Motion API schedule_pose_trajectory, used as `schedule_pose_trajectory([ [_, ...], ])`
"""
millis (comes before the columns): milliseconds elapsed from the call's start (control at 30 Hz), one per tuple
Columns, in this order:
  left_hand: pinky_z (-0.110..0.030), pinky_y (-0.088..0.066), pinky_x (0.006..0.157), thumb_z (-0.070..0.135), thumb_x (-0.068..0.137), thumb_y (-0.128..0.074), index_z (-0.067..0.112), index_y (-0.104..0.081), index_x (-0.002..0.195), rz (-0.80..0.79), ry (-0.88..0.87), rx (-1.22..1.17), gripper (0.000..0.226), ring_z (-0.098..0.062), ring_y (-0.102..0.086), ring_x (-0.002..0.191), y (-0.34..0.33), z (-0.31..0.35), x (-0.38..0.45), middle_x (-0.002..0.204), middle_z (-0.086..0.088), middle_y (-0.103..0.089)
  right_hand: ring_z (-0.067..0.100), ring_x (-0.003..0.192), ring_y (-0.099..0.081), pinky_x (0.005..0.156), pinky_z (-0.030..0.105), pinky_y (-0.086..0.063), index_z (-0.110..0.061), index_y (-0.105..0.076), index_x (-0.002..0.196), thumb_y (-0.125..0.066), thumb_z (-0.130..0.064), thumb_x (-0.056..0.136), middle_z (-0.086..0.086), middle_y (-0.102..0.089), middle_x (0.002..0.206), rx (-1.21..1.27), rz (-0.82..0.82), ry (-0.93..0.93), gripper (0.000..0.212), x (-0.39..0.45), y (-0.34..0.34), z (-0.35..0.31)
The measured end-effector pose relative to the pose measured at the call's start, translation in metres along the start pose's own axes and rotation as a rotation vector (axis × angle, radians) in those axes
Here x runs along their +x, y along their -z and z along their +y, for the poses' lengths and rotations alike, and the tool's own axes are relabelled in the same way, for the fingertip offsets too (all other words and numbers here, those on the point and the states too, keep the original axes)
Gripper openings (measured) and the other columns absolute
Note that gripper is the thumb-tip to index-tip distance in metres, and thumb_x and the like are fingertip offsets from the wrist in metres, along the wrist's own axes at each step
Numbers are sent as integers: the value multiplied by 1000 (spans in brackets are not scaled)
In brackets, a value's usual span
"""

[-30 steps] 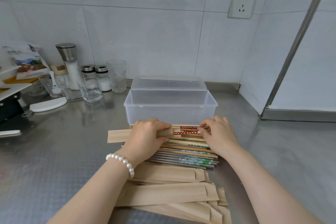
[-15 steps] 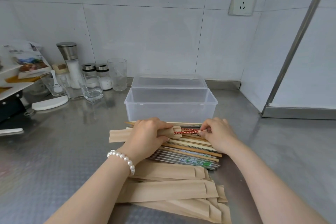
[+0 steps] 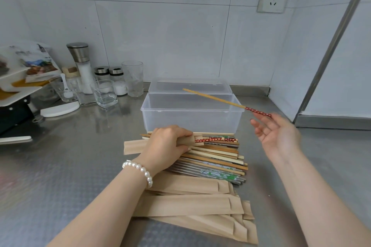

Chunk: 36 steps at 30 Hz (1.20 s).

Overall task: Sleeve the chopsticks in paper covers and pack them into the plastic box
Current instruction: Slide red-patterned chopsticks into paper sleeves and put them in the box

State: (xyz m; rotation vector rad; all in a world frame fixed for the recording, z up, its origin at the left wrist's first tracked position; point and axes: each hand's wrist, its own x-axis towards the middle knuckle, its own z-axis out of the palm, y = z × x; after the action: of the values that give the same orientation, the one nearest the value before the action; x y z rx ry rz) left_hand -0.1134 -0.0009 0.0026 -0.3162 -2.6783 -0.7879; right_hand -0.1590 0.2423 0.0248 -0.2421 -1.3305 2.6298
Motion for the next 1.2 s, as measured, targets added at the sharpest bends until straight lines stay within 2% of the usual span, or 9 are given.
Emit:
schedule_pose_trajectory([
  [167, -41, -45, 89, 18, 75, -71, 22, -64, 112, 15, -2, 1, 38, -21, -59, 94, 0, -1, 1, 102, 1, -66, 16, 54, -67, 45, 14, -44, -14, -48, 91, -45, -14, 93, 2, -71, 63, 95, 75, -7, 4, 3, 6, -8],
  [333, -41, -44, 91, 18, 76, -71, 22, -62, 114, 20, 6, 0, 40, -20, -59, 96, 1, -1, 0, 104, 2, -65, 14, 41, -59, 40, 14, -39, -17, -54, 83, -55, -17, 90, 3, -67, 62, -43, 104, 79, 8, 2, 5, -11],
  [433, -41, -44, 90, 18, 75, -71, 22, -62, 114, 32, -1, -2, 40, -20, -59, 95, 2, -1, 1, 103, 1, -65, 13, 35, -53, 38, 14, -37, -17, -53, 79, -56, -20, 91, 6, -59, 66, -159, 161, 188, 13, 2, 4, -9],
  [567, -40, -44, 91, 18, 75, -71, 21, -62, 115, 39, -7, -6, 41, -20, -58, 96, 2, 0, 1, 104, 1, -65, 13, 33, -53, 37, 17, -36, -16, -52, 78, -56, -23, 92, 7, -58, 66, -222, 208, 281, 15, 2, 5, -8],
  [900, -42, -45, 88, 19, 75, -72, 22, -63, 113, 78, -28, -15, 40, -21, -59, 94, 1, -2, 1, 100, 1, -65, 11, 33, -52, 36, 15, -37, -19, -50, 77, -54, -24, 93, 8, -57, 66, -175, 258, 300, 17, 1, 7, -10],
  [1033, -41, -44, 89, 18, 75, -72, 21, -63, 114, 95, -47, -23, 39, -21, -59, 94, 0, -1, 1, 100, 0, -65, 13, 34, -54, 36, 16, -38, -17, -54, 81, -57, -24, 91, 9, -61, 69, -236, 199, 263, 13, 0, 4, -7],
  [1200, -32, -47, 81, 14, 74, -73, 17, -65, 110, 189, -85, -45, 37, -20, -60, 86, 1, 0, 2, 92, -1, -65, 17, 46, -60, 38, 18, -43, -13, -65, 88, -57, -22, 91, 10, -67, 79, -512, -31, 108, 12, -5, -3, 6],
])
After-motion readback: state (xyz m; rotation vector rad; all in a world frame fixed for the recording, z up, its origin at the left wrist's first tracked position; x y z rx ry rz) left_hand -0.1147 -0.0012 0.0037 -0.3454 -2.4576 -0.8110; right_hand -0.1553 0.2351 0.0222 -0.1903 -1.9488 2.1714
